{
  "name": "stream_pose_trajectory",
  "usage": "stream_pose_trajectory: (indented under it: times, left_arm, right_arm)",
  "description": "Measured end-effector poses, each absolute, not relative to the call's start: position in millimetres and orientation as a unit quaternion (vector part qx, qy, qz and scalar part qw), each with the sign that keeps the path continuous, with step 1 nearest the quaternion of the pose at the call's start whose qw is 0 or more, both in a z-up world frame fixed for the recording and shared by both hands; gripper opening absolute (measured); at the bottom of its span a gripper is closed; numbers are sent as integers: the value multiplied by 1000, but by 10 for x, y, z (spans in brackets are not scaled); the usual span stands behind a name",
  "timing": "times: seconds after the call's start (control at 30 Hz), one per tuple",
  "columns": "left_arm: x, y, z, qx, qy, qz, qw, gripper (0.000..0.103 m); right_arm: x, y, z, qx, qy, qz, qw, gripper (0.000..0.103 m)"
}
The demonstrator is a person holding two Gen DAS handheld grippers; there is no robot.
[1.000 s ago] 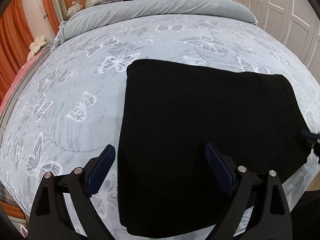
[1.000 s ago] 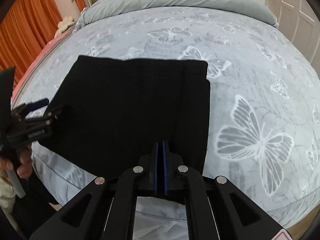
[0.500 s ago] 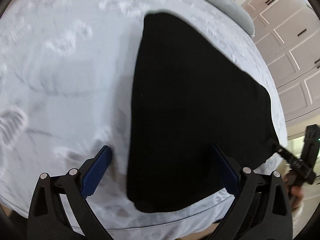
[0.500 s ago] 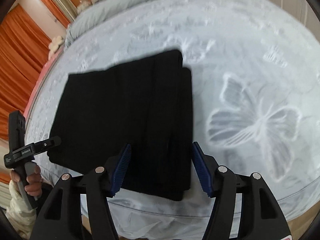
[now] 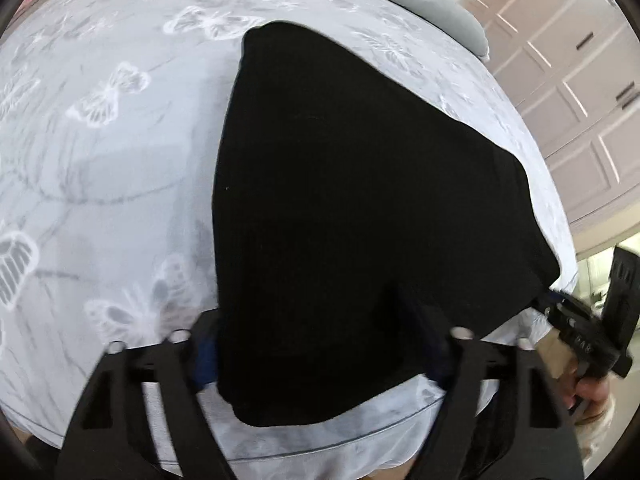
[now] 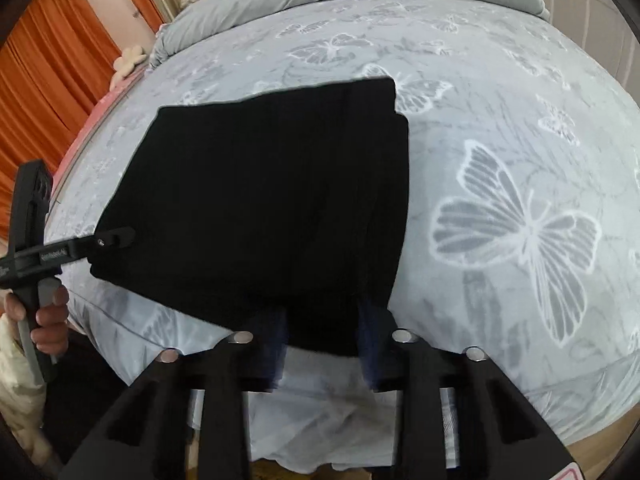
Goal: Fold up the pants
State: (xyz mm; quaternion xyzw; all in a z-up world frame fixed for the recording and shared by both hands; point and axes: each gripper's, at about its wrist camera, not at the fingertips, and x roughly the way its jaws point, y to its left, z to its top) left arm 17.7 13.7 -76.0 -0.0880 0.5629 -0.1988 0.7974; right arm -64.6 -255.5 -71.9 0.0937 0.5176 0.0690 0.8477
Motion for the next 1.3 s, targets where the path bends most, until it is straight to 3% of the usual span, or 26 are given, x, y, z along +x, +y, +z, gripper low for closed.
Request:
stream_pose_trajectory:
  times: [0.03,0.17,0.23,0.33,0.4,0.43,0.5,0.8,1.07,1.27,1.3]
  left_arm:
    - [166,144,-699,-82,558,-199,802,41]
    - [109,266,-538,-99,556,-219,796,39]
    - [106,242,-732,-81,577,-198,788,49]
    - [39,245,-630,-68,556,-189,807,59]
    - [20,279,-452,-63,531,-188,824,78]
    - [33,311,-383,-71,518,-180,833,96]
    - [137,375,-300,-97,499,-163,846,98]
    - [704,322,-966,-219,594,-151,759,98]
    - [545,362,-814,-216,583,-173,764,98]
    - [696,235,-934,-184,587,-161,772,95]
    - [691,202,-915,-170,582,-161,779,88]
  right_arm:
    - [-674,-2549,-619,87,505,72,856,22]
    - [-760,-2699,-529,103,494,66,861,20]
    - [-687,-2706,-836,77,550,46,831,35]
    - [-741,-2733,-688,85,525,49,846,53]
    - [-775,-2845,-491,114,485,39,866,72]
    - [-756,-2888,-426,130,476,41,869,79]
    - [-630,-2952,-368,160,467,54,868,83]
    - [206,-2964,-841,252,559,80,786,85]
    - [-298,-3204,-157,288,419,104,855,85]
    - [14,-2961,-852,224,560,59,795,84]
    - [55,-2924,-948,222,572,64,787,76]
